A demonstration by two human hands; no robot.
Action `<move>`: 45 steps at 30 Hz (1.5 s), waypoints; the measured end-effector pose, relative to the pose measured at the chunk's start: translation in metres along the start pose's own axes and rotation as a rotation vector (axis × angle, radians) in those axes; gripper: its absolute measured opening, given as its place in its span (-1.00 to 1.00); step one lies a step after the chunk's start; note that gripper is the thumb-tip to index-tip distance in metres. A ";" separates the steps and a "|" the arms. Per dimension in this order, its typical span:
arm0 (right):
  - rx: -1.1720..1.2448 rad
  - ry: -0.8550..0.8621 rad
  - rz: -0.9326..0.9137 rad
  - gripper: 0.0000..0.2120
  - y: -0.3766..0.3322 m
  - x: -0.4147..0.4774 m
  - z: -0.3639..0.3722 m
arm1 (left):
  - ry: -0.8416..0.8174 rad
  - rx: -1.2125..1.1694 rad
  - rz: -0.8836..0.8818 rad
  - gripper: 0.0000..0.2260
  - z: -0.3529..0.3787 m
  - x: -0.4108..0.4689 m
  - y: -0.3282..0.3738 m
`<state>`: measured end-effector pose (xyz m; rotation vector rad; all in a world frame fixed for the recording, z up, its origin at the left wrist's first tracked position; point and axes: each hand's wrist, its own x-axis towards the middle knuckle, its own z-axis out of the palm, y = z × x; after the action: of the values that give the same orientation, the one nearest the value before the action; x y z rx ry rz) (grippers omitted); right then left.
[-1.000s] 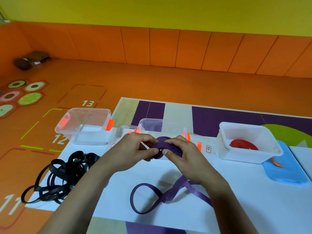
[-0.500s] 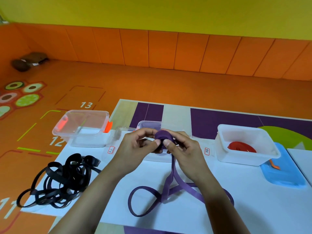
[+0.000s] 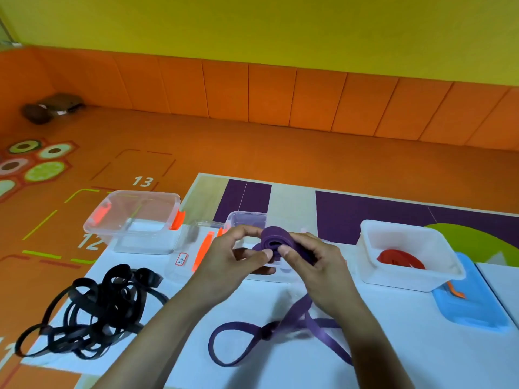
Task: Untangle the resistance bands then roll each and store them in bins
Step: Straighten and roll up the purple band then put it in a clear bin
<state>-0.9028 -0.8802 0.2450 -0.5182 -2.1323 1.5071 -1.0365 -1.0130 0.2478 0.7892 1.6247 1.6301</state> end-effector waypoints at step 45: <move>-0.885 0.324 0.701 -0.75 0.139 -0.073 -0.096 | 0.190 -0.202 -0.080 -0.89 0.012 0.011 -0.048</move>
<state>-0.7833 -0.8023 0.1290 -1.8145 -2.3627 0.5546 -1.0304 -0.9980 0.1996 0.4723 1.5657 1.8223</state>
